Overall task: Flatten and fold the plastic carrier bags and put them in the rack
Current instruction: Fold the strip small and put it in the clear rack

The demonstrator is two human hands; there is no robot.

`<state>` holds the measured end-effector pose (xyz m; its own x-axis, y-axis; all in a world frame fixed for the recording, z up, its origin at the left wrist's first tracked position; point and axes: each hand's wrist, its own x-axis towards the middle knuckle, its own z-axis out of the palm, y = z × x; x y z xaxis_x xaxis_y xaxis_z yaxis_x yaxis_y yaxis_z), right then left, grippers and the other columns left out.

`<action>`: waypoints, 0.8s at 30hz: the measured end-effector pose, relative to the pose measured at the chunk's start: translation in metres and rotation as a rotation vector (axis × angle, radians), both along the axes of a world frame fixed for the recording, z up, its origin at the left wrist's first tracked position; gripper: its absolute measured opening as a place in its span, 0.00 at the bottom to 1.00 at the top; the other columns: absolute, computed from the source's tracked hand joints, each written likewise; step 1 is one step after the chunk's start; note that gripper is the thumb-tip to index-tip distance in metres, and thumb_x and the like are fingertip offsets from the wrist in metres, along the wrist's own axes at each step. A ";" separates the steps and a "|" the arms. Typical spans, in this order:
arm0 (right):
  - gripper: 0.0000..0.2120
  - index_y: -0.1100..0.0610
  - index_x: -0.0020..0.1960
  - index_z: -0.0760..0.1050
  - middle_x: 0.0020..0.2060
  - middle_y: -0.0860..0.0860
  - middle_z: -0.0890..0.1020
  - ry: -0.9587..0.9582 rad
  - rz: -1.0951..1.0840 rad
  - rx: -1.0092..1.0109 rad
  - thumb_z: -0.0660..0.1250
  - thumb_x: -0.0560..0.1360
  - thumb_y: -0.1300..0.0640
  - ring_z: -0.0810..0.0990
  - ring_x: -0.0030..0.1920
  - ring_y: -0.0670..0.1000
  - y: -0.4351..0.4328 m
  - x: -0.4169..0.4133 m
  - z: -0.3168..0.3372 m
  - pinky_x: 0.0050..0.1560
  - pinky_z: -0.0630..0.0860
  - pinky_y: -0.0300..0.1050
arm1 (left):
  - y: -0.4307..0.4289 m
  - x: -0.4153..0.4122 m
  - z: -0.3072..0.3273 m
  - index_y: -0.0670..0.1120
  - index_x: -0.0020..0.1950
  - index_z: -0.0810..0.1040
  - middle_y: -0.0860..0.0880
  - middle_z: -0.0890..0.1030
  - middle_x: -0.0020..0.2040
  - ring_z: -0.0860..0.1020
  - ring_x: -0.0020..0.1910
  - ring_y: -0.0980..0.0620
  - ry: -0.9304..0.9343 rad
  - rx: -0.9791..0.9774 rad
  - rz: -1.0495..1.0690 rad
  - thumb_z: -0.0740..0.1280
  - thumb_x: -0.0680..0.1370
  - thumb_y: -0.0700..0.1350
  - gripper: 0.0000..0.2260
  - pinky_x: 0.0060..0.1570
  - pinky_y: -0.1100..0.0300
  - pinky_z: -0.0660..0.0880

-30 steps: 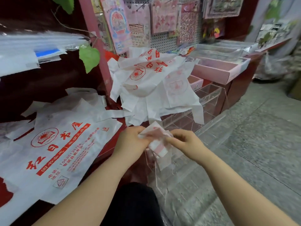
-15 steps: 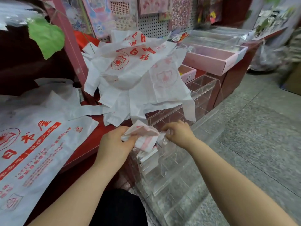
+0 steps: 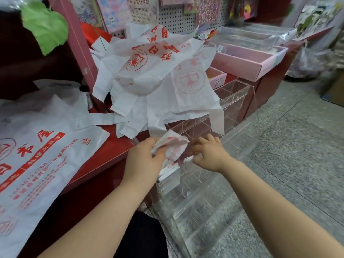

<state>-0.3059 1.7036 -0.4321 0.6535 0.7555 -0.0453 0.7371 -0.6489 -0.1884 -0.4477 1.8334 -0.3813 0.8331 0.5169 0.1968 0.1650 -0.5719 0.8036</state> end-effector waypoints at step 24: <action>0.21 0.54 0.63 0.70 0.60 0.51 0.72 0.231 -0.118 0.364 0.61 0.70 0.60 0.61 0.65 0.51 -0.028 -0.009 -0.020 0.54 0.54 0.36 | -0.023 0.073 -0.052 0.47 0.35 0.73 0.47 0.76 0.34 0.76 0.41 0.42 0.344 0.135 0.013 0.61 0.77 0.43 0.11 0.36 0.57 0.68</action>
